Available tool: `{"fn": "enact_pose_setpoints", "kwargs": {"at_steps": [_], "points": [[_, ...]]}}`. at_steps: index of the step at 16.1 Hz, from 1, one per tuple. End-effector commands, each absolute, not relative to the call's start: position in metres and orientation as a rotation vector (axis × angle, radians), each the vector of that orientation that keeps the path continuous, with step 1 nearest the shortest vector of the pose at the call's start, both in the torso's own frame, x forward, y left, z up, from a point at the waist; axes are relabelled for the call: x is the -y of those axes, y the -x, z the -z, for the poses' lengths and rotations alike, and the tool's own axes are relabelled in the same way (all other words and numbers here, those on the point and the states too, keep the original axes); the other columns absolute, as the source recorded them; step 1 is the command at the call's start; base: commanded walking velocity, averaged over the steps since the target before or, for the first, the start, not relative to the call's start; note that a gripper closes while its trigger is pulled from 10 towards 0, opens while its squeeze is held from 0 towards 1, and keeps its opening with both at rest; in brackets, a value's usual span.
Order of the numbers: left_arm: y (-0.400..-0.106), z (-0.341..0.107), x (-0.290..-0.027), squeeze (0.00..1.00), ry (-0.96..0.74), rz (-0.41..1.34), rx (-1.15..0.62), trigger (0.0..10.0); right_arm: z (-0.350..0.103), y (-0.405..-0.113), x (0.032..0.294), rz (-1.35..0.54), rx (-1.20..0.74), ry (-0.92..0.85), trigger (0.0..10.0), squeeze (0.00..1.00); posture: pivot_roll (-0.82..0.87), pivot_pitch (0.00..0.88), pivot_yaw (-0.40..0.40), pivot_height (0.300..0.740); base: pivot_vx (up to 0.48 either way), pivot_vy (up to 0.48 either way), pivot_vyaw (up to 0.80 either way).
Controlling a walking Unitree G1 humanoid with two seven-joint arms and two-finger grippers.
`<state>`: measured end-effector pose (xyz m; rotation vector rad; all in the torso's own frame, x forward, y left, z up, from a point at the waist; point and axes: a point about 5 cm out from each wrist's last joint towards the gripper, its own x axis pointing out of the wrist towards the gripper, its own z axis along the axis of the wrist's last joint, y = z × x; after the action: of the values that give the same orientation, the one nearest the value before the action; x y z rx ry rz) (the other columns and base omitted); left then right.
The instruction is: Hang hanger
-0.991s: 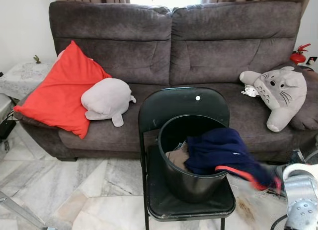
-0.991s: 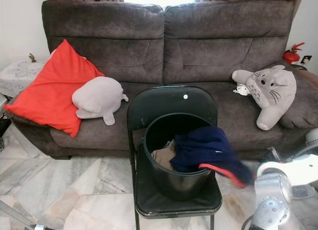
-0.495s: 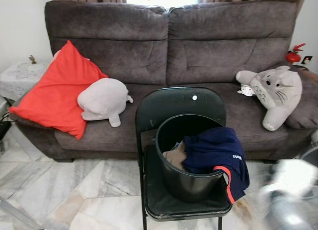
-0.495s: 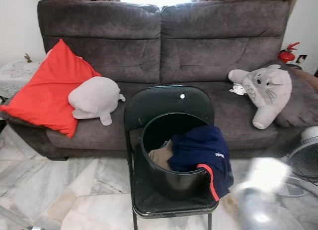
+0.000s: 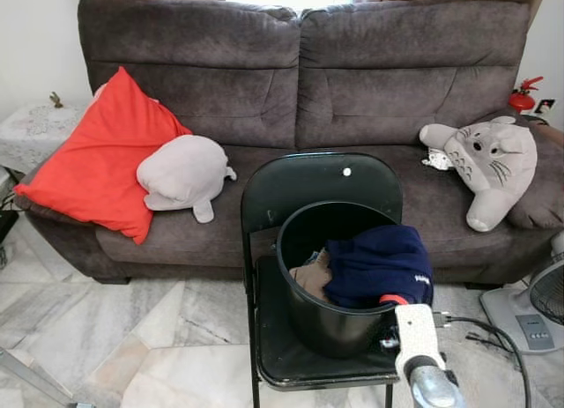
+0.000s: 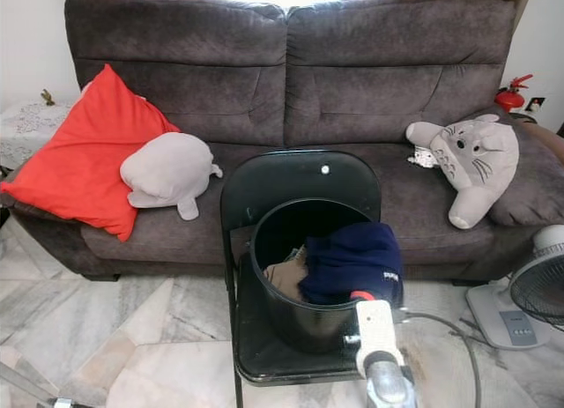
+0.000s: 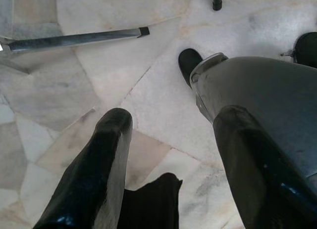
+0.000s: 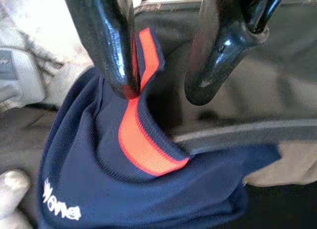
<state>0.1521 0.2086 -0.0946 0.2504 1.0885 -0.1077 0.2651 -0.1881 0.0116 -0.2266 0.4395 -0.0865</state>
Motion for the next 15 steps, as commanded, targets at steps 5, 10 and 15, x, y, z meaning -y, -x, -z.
{"fn": "enact_pose_setpoints", "kwargs": {"at_steps": [5,10,15], "points": [[-0.146,0.097,-0.211,0.00,-0.251,0.105,-1.105,10.0,-0.005,-0.269,0.188,0.143,-0.359,0.220,10.0,0.00,-0.12,0.064,0.024,0.740,0.000,0.000,0.00],[-0.145,0.097,-0.212,0.00,-0.259,0.110,-1.109,10.0,0.012,-0.251,0.217,0.363,-0.393,0.250,10.0,0.00,-0.11,0.070,0.031,0.740,0.000,0.000,0.00],[-0.144,0.096,-0.214,0.00,-0.267,0.119,-1.110,10.0,0.007,-0.257,0.231,0.411,-0.379,0.278,10.0,0.00,-0.11,0.079,0.042,0.740,0.000,0.000,0.00]]}}
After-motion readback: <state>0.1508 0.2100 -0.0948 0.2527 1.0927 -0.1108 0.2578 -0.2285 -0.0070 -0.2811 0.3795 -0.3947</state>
